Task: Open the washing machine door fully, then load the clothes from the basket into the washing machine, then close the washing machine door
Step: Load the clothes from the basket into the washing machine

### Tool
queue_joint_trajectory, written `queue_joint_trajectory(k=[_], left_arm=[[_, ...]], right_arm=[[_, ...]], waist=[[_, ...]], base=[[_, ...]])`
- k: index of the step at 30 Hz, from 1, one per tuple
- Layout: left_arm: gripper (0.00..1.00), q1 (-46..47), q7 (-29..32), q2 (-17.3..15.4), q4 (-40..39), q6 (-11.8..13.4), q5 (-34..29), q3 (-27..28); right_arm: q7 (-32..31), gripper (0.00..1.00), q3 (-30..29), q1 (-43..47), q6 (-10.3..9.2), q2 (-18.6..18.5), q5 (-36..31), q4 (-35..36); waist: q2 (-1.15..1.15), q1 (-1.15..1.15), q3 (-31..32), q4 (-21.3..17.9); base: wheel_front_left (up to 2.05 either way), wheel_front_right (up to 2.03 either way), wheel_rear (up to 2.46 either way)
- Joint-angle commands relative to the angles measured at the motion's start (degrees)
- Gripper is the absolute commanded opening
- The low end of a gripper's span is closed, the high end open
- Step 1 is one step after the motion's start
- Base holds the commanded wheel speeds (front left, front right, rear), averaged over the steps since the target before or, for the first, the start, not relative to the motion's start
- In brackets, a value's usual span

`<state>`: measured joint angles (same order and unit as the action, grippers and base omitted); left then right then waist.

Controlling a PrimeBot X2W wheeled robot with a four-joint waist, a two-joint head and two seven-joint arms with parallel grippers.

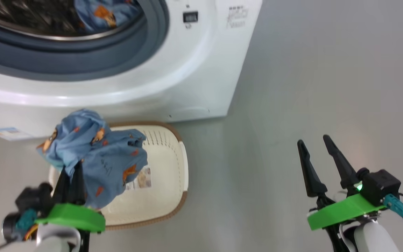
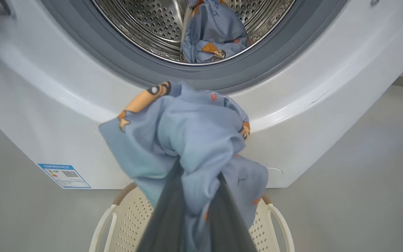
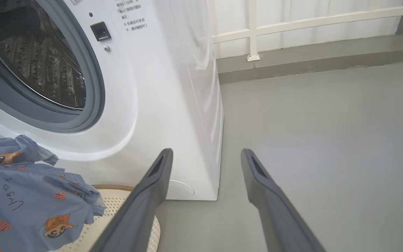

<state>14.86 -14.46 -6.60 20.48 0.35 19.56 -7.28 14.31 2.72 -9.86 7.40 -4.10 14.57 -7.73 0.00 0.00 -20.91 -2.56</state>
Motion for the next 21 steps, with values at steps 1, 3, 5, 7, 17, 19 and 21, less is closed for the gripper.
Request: queue_joint_trajectory(k=[1,3,5,7,17,19,21], left_arm=[[0.0,-1.74,-0.53,-0.79,-2.59,0.61,-0.75,2.53],[0.0,-4.08,-0.53,-0.17,-5.34,0.94,-1.63,3.66],[0.0,-6.08,-0.53,0.14,-7.64,1.03,-2.67,4.71],[0.0,-7.84,-0.53,0.32,-9.94,1.38,-4.28,5.5],[0.0,-15.44,-0.53,2.37,-18.43,2.14,-7.54,8.85],[0.0,-16.69,-0.53,2.58,-19.11,2.05,-7.73,9.32],[0.0,-17.21,-0.53,2.67,-19.42,2.01,-7.74,9.58]], right_arm=[[0.69,1.0,1.15,1.21,0.09,-0.44,-0.52,1.12],[0.69,1.0,1.1,1.95,0.09,-0.61,-0.57,0.99],[0.68,1.0,1.1,2.5,0.09,-0.68,-0.41,0.9],[0.58,1.0,1.02,2.9,0.09,-0.62,-0.34,0.98],[-0.69,1.0,0.92,5.86,0.09,-0.44,-1.15,1.46],[-0.85,1.0,0.56,6.53,0.09,-0.36,-1.17,1.55],[-0.95,1.0,0.44,6.82,0.09,-0.3,-1.19,1.64]], waist=[[0.0,0.0,4.82,1.75],[0.0,0.0,6.39,1.91],[0.0,0.0,7.76,2.0],[0.0,0.0,9.1,2.01],[0.0,0.0,15.27,2.12],[0.0,0.0,16.15,2.06],[0.0,0.0,16.52,2.02]], base=[[0.0,0.0,0.0],[0.0,0.0,0.0],[0.0,0.0,0.0],[0.0,0.0,0.0],[0.0,0.0,0.0],[0.0,0.0,0.0],[0.0,0.0,0.0]])
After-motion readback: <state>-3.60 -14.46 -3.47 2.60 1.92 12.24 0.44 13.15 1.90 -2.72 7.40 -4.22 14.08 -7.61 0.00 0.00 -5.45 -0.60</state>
